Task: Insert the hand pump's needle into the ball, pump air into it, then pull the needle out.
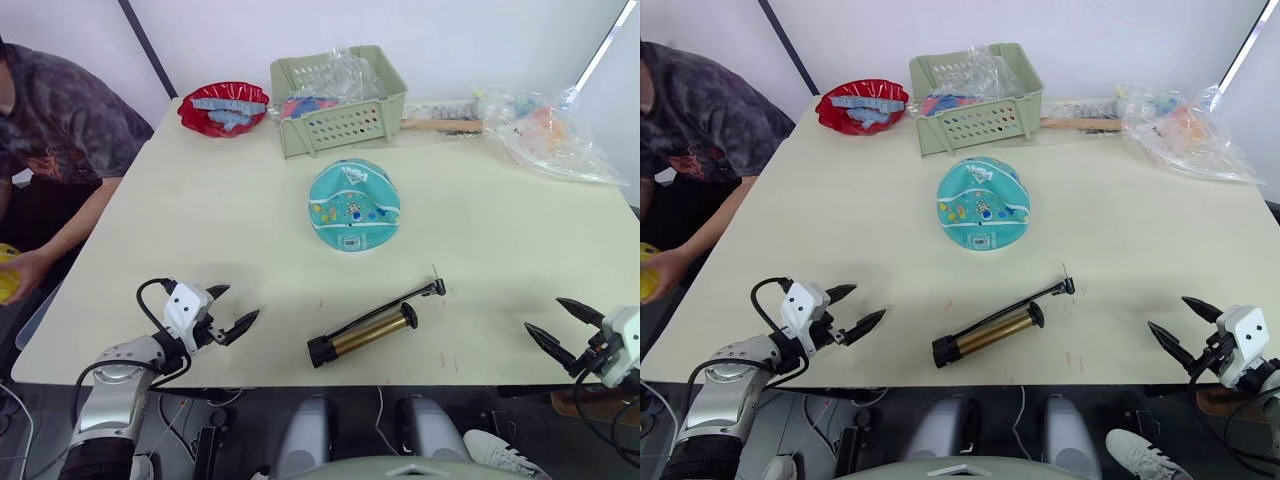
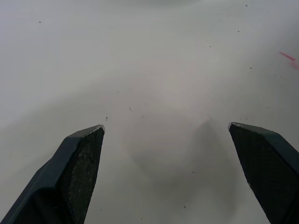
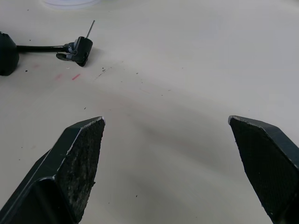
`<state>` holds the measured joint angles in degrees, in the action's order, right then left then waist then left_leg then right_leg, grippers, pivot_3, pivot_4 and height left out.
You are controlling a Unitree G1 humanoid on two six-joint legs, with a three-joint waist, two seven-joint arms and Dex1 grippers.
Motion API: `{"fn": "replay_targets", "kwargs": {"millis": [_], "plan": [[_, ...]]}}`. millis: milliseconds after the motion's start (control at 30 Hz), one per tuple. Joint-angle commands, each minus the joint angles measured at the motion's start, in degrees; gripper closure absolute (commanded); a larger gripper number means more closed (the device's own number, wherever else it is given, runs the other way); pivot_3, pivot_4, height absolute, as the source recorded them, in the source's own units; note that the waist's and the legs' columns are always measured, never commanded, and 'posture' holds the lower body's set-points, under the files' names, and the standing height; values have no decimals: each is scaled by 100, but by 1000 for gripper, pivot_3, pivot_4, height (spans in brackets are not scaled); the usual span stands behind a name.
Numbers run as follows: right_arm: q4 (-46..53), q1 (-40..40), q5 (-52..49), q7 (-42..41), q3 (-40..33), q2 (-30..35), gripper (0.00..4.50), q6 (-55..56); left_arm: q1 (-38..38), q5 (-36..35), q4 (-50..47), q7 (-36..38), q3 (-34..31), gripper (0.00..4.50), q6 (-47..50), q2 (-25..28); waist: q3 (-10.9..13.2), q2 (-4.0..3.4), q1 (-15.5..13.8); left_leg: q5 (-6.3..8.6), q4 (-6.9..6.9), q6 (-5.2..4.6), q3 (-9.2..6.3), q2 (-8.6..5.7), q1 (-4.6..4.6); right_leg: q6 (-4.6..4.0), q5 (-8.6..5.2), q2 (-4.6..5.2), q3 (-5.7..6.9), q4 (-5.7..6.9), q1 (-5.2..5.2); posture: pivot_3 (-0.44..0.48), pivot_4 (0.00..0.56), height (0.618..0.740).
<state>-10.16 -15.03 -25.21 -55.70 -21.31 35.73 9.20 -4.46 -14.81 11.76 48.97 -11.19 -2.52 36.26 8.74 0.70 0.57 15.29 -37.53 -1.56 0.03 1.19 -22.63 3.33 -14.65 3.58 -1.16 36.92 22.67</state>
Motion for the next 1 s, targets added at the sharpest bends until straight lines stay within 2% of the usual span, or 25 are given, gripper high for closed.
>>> {"fn": "replay_targets", "kwargs": {"millis": [33,667,733,833,1000], "plan": [[20,24,-46,23,-197,18,65,116,18,-29,-234,38,-9,0,14,54,0,0,0,0,0,0,0,0,0,0,0,0,0,0,0,0,150,740],[-99,227,-174,-213,-109,-65,65,213,74,-53,-528,169,78,0,149,115,0,0,2,0,-41,0,-1,-1,1,0,0,-2,-1,39,-2,0,150,740],[7,188,-190,-276,-84,-45,65,166,194,-100,-695,239,162,0,312,120,0,0,-5,0,-59,0,-3,-1,0,0,-1,-2,-1,58,-2,0,150,740],[343,35,-262,-565,-6,18,65,165,411,11,-1208,452,625,0,612,151,1,-3,-37,0,-85,0,-7,-2,-1,-1,-1,-2,0,80,-4,0,150,740],[850,-108,-927,-1162,-148,-12,65,42,781,5,-1897,467,1178,0,1344,101,1,-3,-12,0,-95,-1,-1,-2,9,0,-1,-5,-11,90,-13,0,150,740]]}}
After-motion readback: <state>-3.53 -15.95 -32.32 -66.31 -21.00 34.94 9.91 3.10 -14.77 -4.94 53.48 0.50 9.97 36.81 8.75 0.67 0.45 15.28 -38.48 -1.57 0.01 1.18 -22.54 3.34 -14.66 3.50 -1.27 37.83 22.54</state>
